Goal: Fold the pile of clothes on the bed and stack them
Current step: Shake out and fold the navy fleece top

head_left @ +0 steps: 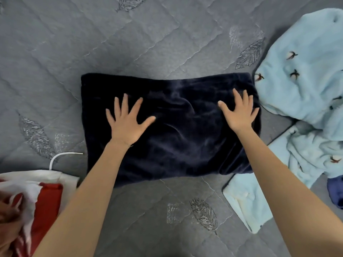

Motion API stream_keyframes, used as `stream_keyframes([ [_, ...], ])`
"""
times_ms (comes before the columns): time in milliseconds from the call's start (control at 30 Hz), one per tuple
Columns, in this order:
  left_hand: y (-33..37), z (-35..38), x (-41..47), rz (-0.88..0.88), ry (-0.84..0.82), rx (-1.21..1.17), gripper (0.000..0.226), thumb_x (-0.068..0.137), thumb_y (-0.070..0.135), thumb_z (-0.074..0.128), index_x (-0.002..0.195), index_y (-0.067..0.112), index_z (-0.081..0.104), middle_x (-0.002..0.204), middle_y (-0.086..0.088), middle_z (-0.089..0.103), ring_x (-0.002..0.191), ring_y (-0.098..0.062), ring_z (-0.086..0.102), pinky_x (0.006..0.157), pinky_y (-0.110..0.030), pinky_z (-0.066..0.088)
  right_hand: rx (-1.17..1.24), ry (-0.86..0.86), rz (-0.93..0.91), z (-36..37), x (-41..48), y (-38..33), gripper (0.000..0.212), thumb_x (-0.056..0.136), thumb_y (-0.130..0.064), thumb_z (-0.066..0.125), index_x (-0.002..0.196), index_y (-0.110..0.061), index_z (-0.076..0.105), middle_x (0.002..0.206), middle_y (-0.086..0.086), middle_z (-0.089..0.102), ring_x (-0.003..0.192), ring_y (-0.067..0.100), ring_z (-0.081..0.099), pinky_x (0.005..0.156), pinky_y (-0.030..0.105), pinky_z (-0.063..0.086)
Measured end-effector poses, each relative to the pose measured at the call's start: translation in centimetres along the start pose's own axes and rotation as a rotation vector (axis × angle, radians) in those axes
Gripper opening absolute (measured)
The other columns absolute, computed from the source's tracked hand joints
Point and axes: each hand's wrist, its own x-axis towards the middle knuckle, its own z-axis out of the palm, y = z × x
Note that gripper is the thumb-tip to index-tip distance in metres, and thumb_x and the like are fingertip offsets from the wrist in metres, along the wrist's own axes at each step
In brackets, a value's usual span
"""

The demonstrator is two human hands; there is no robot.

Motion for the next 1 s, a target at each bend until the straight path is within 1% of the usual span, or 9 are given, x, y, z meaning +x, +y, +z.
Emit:
stream_keyframes([
  [167,-2.6,-0.5,1.2,-0.254,0.064,0.169,0.077,0.092,0.073,0.023,0.156,0.035,0.004,0.164,-0.003,-0.009,0.15,-0.026,-0.015,0.116,-0.06,-0.01,-0.046,0.013,0.101,-0.4,0.5,2.0,0.074,0.094,-0.069,0.034,0.156,-0.038,0.008,0.165,0.001,-0.006,0.151,0.022,-0.01,0.12,0.052,-0.006],
  [300,-2.3,-0.7,1.1,-0.244,0.112,0.177,0.074,0.098,0.062,0.028,0.157,0.024,0.008,0.164,-0.011,-0.005,0.15,-0.031,-0.011,0.117,-0.061,-0.006,0.153,0.086,0.148,-1.1,-0.1,2.7,0.084,0.09,-0.069,0.045,0.157,-0.033,0.008,0.165,0.004,0.002,0.151,0.027,0.006,0.12,0.05,0.011],
  [367,-1.1,-0.2,0.1,-0.101,0.28,0.139,0.067,0.101,0.052,0.036,0.155,0.015,0.022,0.162,-0.018,0.009,0.15,-0.037,0.002,0.117,-0.062,0.001,0.356,0.097,0.173,-1.5,-0.8,3.6,0.095,0.085,-0.068,0.057,0.157,-0.027,0.01,0.164,0.003,0.013,0.149,0.025,0.017,0.119,0.046,0.021],
  [433,1.0,0.7,-1.6,0.15,0.434,0.091,0.057,0.1,0.044,0.042,0.147,0.012,0.039,0.156,-0.02,0.027,0.144,-0.041,0.022,0.116,-0.059,0.014,0.561,0.073,0.247,-1.8,-1.5,4.8,0.099,0.081,-0.065,0.066,0.155,-0.02,0.019,0.159,0.002,0.028,0.144,0.021,0.031,0.117,0.04,0.03],
  [533,5.5,3.2,-4.9,0.545,0.417,0.041,0.049,0.097,0.041,0.048,0.138,0.015,0.053,0.144,-0.018,0.044,0.131,-0.037,0.04,0.11,-0.053,0.029,0.643,-0.012,0.269,-1.9,-2.3,6.7,0.082,0.078,-0.062,0.07,0.142,-0.017,0.045,0.137,-0.003,0.056,0.125,0.018,0.054,0.102,0.034,0.044],
  [600,7.7,5.7,-6.4,0.629,0.307,0.131,0.051,0.097,0.046,0.046,0.14,0.02,0.052,0.142,-0.014,0.047,0.13,-0.033,0.042,0.111,-0.054,0.028,0.707,-0.099,0.25,-2.0,-2.8,7.5,0.077,0.077,-0.062,0.071,0.139,-0.022,0.05,0.128,-0.008,0.061,0.117,0.014,0.059,0.098,0.033,0.046],
  [833,7.6,11.2,-5.6,0.471,0.171,0.413,0.067,0.097,0.051,0.044,0.155,0.027,0.019,0.158,-0.007,0.028,0.147,-0.029,0.024,0.118,-0.055,0.01,0.886,-0.265,0.134,-1.9,-4.7,8.3,0.075,0.085,-0.05,0.07,0.148,-0.029,0.034,0.134,-0.015,0.056,0.118,0.005,0.058,0.097,0.03,0.047],
  [933,7.8,10.9,-5.9,0.476,0.155,0.386,0.067,0.099,0.048,0.044,0.156,0.026,0.016,0.161,-0.008,0.023,0.149,-0.029,0.018,0.118,-0.054,0.006,0.953,-0.263,0.104,-2.4,-5.6,8.0,0.068,0.086,-0.045,0.071,0.144,-0.029,0.04,0.132,-0.013,0.06,0.118,0.007,0.06,0.099,0.033,0.048],
  [1000,7.8,9.9,-6.3,0.491,0.117,0.224,0.064,0.1,0.043,0.046,0.155,0.026,0.018,0.162,-0.005,0.017,0.151,-0.025,0.009,0.118,-0.049,-0.005,0.994,-0.224,0.08,-3.1,-6.5,7.1,0.061,0.088,-0.04,0.07,0.141,-0.028,0.043,0.131,-0.013,0.061,0.118,0.007,0.06,0.101,0.033,0.048],
])
